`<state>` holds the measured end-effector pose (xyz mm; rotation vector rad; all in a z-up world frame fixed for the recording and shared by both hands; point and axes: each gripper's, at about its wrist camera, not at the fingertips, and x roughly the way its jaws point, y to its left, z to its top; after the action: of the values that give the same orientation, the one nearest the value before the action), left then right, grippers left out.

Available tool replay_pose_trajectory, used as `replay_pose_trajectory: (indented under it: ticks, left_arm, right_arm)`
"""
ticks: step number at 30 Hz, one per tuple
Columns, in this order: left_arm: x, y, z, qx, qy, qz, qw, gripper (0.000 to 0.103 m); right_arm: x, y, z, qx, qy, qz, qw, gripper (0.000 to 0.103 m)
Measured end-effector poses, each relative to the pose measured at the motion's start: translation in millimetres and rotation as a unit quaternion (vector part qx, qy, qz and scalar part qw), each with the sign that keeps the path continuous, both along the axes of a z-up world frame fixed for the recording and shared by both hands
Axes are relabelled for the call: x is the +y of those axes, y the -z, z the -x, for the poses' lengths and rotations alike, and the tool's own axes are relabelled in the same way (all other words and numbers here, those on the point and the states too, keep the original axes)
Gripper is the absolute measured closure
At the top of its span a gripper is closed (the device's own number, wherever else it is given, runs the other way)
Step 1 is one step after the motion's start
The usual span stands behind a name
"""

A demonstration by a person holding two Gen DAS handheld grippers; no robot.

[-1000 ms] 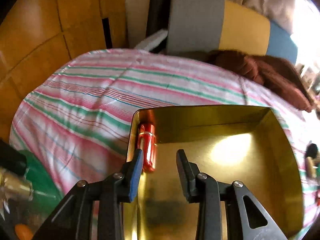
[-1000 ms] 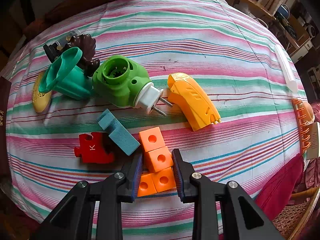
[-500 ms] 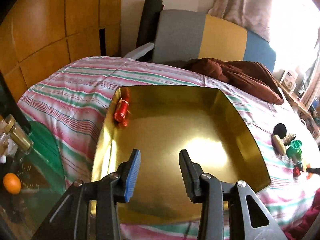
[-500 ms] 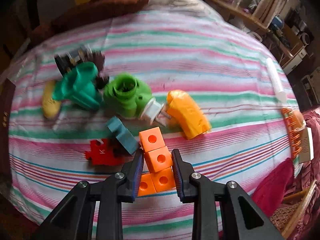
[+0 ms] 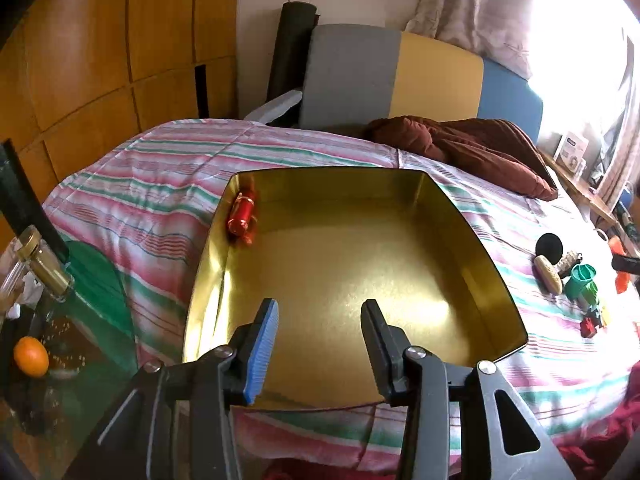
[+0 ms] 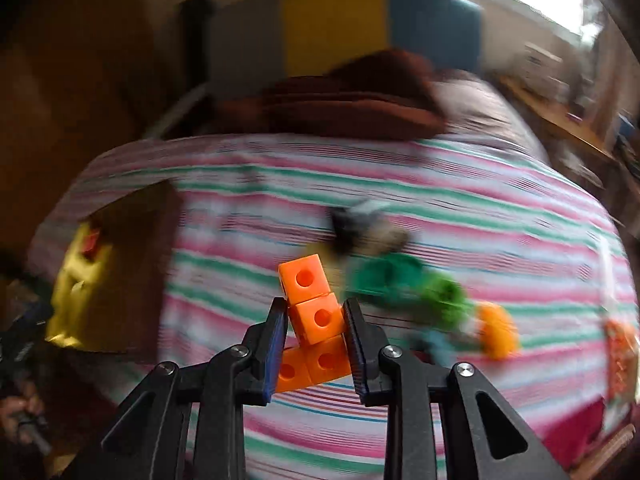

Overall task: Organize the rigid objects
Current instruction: 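Carry the orange cubes into the gold tray and release them with the right tool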

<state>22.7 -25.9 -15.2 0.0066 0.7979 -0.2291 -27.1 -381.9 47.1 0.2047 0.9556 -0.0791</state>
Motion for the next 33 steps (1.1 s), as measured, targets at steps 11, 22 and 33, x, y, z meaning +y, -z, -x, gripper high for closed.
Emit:
replay_pose_trajectory:
  ticks: [11, 22, 33]
  left_arm:
    - [26.3, 6.0, 2.2, 0.008, -0.031, 0.004, 0.9995, 0.059]
    - [72.8, 11.7, 4.4, 0.018, -0.091, 0.012, 0.9956, 0.059]
    - [85.0, 18.2, 2.0, 0.031, -0.108, 0.019, 0.9935, 0.059]
  right_arm:
    - [140.2, 25.0, -64.6, 0.026, -0.158, -0.052, 0.986, 0.075]
    - [222.1, 60.9, -116.6, 0.066, -0.217, -0.092, 0.97, 0.075]
    - [280.8, 88.5, -159.0, 0.111, -0.23, -0.086, 0.963, 0.075]
